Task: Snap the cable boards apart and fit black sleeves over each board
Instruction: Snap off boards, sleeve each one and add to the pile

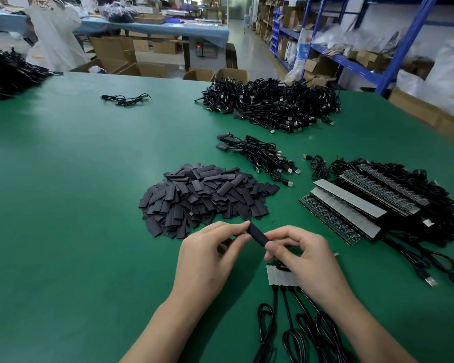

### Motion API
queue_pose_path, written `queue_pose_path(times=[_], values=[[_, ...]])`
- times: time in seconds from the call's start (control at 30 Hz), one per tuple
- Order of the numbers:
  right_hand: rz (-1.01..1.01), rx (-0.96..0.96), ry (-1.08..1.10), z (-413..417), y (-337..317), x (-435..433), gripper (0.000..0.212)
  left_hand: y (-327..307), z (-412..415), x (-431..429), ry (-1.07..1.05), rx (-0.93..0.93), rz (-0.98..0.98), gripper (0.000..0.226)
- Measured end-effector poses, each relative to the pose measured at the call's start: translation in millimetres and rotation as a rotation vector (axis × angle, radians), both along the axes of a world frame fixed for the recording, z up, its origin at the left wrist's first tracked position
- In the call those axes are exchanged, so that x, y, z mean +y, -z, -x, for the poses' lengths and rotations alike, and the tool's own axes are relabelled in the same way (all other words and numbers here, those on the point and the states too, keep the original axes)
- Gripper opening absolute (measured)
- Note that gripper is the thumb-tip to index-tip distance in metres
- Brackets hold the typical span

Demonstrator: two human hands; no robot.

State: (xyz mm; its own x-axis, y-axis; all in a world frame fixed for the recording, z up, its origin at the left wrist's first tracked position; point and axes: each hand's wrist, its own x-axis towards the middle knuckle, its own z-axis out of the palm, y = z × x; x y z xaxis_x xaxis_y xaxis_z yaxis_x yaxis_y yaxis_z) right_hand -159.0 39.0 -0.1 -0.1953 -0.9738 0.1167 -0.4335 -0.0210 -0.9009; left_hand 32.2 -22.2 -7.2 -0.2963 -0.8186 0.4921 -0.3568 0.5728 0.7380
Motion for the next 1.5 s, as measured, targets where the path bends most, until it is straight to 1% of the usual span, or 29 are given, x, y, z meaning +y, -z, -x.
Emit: queue_pose_path(times=[0.1, 0.2, 0.27, 0.4, 0.47, 0.57, 0.63, 0.73, 0.83, 0.9, 0.93, 0.97, 1.03, 1.1, 1.17, 1.23, 1.27, 1.3, 1.33, 1.37, 1.43, 1.5], values=[[0.012, 0.002, 0.002, 1.5, 2.0, -0.1, 0.023, 0.2, 0.9, 0.2, -0.015, -0.008, 0.032, 0.022], [0.004, -0.020, -0.008, 4.9, 2.4, -1.3, 0.018, -0.4, -0.4, -1.9, -0.046, -0.084, 0.153, 0.017], [-0.002, -0.072, -0.023, 6.6, -1.1, -4.4, 0.011, -0.4, -2.3, -5.2, -0.058, -0.111, 0.234, 0.018], [-0.047, -0.202, -0.092, 11.4, -10.6, -12.1, 0.012, -1.6, -4.1, -7.9, -0.033, -0.083, 0.256, 0.026], [-0.101, -0.259, -0.148, 15.2, -13.7, -12.9, 0.009, -2.3, -2.6, -6.6, 0.002, -0.068, 0.223, 0.028], [-0.138, -0.368, -0.161, 22.5, -16.5, -11.8, 0.012, -4.3, 1.4, -2.4, 0.099, 0.078, 0.042, 0.028], [-0.124, -0.379, -0.147, 25.7, -17.2, -12.4, 0.015, -5.4, 4.0, 0.0, 0.135, 0.132, -0.050, 0.030], [-0.108, -0.374, -0.136, 25.2, -17.3, -13.6, 0.016, -5.1, 4.9, 0.8, 0.161, 0.154, -0.091, 0.030], [-0.102, -0.360, -0.130, 24.2, -15.6, -12.1, 0.016, -5.4, 6.0, 1.9, 0.123, 0.169, -0.088, 0.029], [-0.111, -0.281, -0.144, 24.3, -13.7, -11.0, 0.009, -3.9, 9.1, 4.2, 0.101, 0.240, -0.186, 0.021], [-0.118, -0.211, -0.159, 24.8, -12.3, -10.2, 0.006, -2.6, 11.0, 4.8, 0.106, 0.296, -0.272, 0.014], [-0.127, -0.134, -0.166, 24.2, -12.1, -8.4, 0.007, -1.9, 12.8, 5.1, 0.122, 0.344, -0.359, 0.009], [-0.108, 0.025, -0.153, 28.0, -7.9, -3.0, 0.012, -0.3, 14.6, 3.7, 0.148, 0.413, -0.472, 0.013], [-0.041, 0.222, -0.115, 35.0, -4.7, 4.3, 0.015, -1.5, 13.5, 1.0, 0.164, 0.507, -0.540, 0.014], [-0.004, 0.393, -0.097, 40.6, -1.2, 11.4, 0.010, -4.2, 12.0, -0.8, 0.159, 0.592, -0.588, 0.012], [0.018, 0.485, -0.096, 44.0, 1.7, 14.2, 0.012, -4.1, 11.3, -1.9, 0.153, 0.623, -0.612, 0.010], [0.026, 0.512, -0.087, 44.7, 1.9, 13.8, 0.008, -2.3, 11.2, -2.3, 0.157, 0.624, -0.614, 0.010], [0.035, 0.526, -0.073, 45.9, 1.4, 12.5, 0.003, -1.6, 11.9, -2.0, 0.162, 0.616, -0.611, 0.010], [0.047, 0.533, -0.057, 47.2, -1.4, 10.3, 0.003, -0.6, 13.1, -1.8, 0.153, 0.578, -0.589, 0.011], [0.062, 0.525, -0.034, 49.1, -5.1, 6.5, 0.007, 0.7, 14.4, -1.6, 0.116, 0.503, -0.545, 0.017], [0.089, 0.521, 0.026, 53.4, -17.5, -8.6, 0.004, 4.6, 16.0, -0.4, -0.008, 0.279, -0.426, 0.033], [0.135, 0.547, 0.100, 56.5, -34.7, -33.4, 0.017, 4.7, 16.5, 1.9, -0.049, 0.056, -0.327, 0.037]])
